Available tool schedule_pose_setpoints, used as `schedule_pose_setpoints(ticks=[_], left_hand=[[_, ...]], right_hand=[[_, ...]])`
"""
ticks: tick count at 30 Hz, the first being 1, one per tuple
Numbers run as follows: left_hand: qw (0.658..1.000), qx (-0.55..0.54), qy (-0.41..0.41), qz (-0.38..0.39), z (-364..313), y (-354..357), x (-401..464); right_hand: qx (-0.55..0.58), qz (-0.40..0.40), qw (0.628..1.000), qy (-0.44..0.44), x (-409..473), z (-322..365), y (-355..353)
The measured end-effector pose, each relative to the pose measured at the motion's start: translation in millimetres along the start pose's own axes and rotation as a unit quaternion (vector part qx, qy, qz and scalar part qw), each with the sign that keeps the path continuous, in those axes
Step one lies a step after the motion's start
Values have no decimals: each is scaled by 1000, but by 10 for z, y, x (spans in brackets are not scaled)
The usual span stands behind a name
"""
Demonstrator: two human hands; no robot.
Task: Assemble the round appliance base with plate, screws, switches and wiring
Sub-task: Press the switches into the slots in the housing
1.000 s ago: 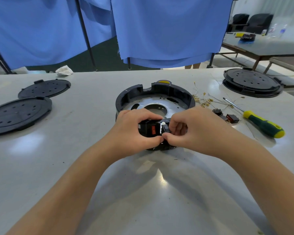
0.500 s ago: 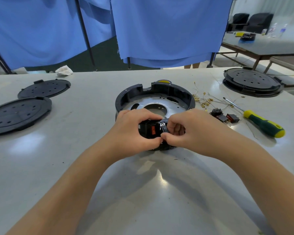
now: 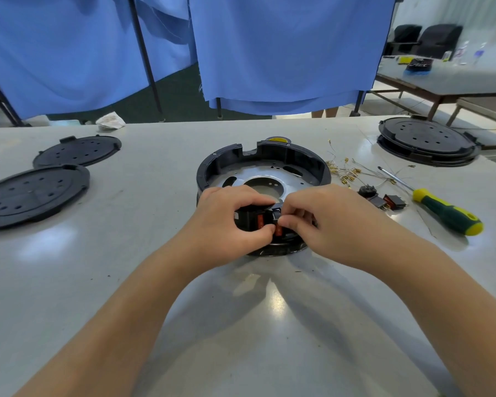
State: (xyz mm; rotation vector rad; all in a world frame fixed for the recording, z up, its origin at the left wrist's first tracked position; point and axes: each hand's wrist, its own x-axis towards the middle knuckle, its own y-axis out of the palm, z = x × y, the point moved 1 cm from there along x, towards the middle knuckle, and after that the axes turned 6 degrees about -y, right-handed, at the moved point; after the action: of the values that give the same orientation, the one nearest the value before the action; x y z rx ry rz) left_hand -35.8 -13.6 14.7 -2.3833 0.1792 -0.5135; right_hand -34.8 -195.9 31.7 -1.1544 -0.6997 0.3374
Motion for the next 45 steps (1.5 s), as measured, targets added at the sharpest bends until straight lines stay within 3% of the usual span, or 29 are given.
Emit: schedule_pose_setpoints(ticks=[6,11,18,30,45], left_hand=[[1000,-4,-1,-12,-1,11,9],[1000,-3,1,-20,6,17,6],[1000,-24,-7,-15,23,9,3],[997,-47,-54,-36,7,36,19],[998,-29,-2,-47,56,33,13]], right_hand=[[-28,-33,999,5,11,-1,-15],[-22,-105,994,-10,13,-64,-80],[126,-42,991,27,27,-139,35],[122,-62,990,27,61,-122,54],[146,-72,986,25,33,-158,50]])
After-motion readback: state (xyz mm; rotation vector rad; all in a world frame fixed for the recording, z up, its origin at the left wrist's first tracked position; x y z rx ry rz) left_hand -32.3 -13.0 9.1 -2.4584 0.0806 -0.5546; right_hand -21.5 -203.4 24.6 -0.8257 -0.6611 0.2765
